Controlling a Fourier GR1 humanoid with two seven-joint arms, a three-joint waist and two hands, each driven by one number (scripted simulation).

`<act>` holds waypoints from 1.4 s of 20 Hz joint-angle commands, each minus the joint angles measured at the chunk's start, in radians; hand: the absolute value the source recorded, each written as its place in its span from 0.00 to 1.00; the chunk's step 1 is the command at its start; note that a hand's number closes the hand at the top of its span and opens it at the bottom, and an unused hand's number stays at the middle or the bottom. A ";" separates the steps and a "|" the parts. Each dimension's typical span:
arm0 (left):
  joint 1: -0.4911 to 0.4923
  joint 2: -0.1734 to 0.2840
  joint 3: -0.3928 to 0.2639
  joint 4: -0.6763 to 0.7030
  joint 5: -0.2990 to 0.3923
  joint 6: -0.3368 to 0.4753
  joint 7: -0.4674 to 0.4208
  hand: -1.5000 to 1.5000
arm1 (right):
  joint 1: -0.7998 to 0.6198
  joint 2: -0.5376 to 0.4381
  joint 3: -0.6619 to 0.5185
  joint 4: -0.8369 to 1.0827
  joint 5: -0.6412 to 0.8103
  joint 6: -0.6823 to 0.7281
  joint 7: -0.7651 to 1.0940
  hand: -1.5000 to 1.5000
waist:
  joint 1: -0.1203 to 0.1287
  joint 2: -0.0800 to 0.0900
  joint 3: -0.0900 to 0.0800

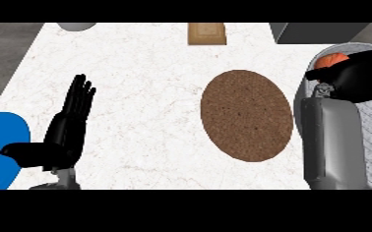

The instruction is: Pick the squash from the placemat and place it in the basket

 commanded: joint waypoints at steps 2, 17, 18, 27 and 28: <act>0.001 -0.010 -0.019 -0.007 -0.033 0.017 0.005 0.50 | 0.077 0.000 -0.026 -0.131 -0.056 0.144 0.066 1.00 | 0.000 0.001 0.000; 0.033 -0.017 -0.006 -0.012 -0.022 -0.013 -0.033 0.50 | 0.263 0.000 -0.026 -0.156 -0.186 -0.068 0.049 1.00 | 0.012 0.005 0.001; -0.029 -0.029 -0.007 0.015 -0.040 0.017 0.006 0.50 | 0.314 0.000 -0.033 -0.217 -0.183 -0.046 0.046 1.00 | 0.004 0.004 0.001; -0.031 -0.051 -0.045 -0.015 -0.062 0.023 0.050 0.50 | 0.303 -0.022 -0.104 -0.089 -0.281 -0.153 -0.035 0.00 | 0.011 0.006 0.001; -0.050 -0.025 0.010 0.023 -0.019 -0.007 0.025 0.50 | 0.395 -0.002 -0.094 -0.205 -0.289 -0.141 -0.063 0.00 | 0.005 0.005 0.000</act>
